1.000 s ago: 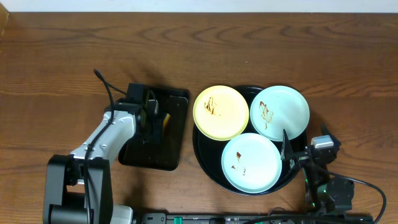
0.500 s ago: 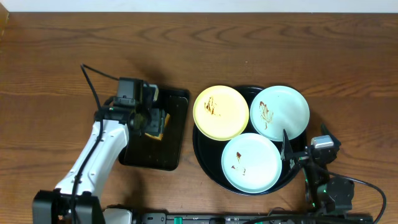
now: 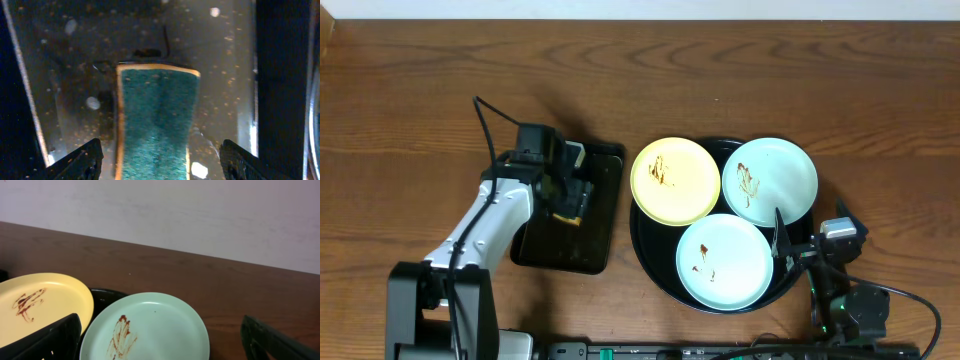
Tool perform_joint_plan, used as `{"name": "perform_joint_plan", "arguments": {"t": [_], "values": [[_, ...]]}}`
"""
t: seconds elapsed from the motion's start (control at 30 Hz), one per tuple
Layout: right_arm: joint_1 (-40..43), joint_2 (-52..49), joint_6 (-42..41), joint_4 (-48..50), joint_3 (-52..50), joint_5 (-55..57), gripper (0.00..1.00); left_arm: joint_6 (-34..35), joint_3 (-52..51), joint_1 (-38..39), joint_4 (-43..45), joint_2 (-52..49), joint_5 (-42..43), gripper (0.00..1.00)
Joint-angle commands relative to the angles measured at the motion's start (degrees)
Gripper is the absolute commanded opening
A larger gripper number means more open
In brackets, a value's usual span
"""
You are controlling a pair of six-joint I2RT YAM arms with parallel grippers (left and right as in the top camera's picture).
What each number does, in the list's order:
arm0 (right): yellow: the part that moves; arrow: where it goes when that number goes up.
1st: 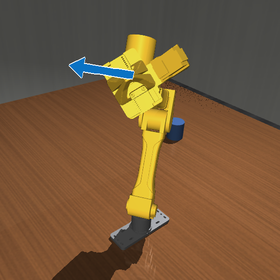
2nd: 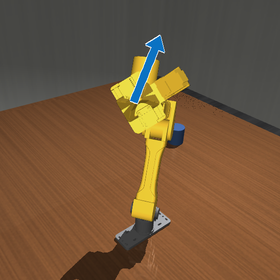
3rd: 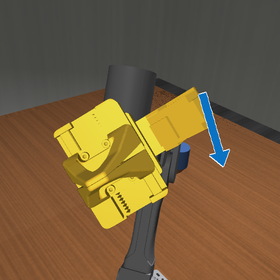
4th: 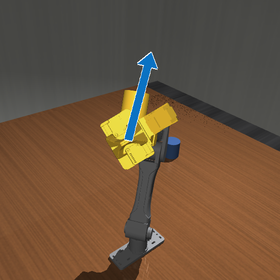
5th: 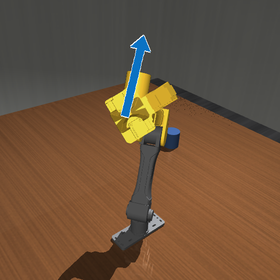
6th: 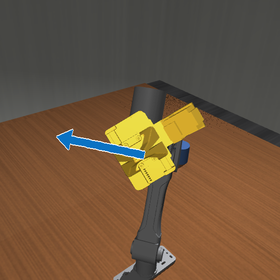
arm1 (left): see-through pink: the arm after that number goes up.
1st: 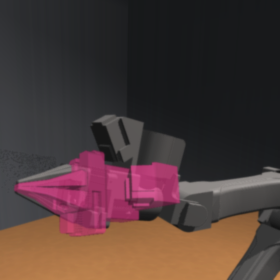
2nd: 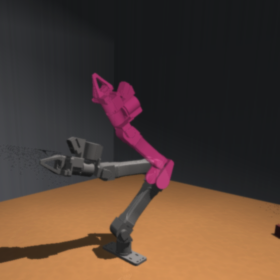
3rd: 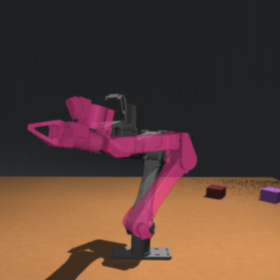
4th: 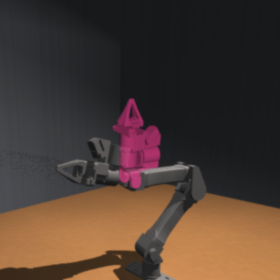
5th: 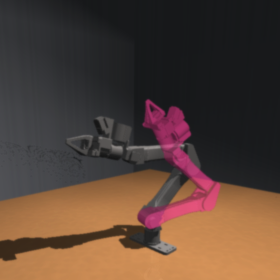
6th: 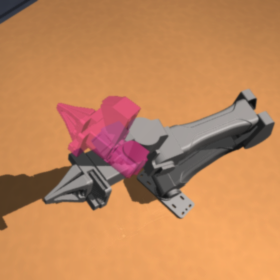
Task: Clean dirty plates on tray and stack at the side
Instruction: 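Lift the sponge with the left gripper off the tray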
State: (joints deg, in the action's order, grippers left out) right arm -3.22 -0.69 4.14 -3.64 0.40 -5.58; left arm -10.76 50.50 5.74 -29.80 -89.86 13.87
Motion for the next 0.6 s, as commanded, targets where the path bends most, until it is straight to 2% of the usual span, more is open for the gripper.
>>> {"name": "perform_joint_plan", "arguments": {"t": [0.0, 0.47, 0.5, 0.53, 0.57], "values": [[0.74, 0.31, -0.70, -0.22, -0.09, -0.46, 0.99, -1.01, 0.94, -1.49, 0.37, -1.25, 0.72, 0.76], [0.74, 0.31, -0.70, -0.20, -0.09, -0.44, 0.99, -1.01, 0.96, -1.60, 1.05, -5.60, 2.47, 0.77], [0.74, 0.31, -0.70, -0.22, -0.09, -0.44, 0.99, -1.01, 0.94, -1.60, 1.07, -5.77, 2.45, 0.76], [0.74, 0.31, -0.70, -0.22, -0.09, -0.46, 0.99, -0.98, 0.94, -1.60, 1.20, -5.97, 2.47, 0.71], [0.74, 0.31, -0.70, -0.22, -0.09, -0.46, 0.99, -0.98, 0.96, -1.60, 1.27, -5.99, 2.54, 0.59]]}}
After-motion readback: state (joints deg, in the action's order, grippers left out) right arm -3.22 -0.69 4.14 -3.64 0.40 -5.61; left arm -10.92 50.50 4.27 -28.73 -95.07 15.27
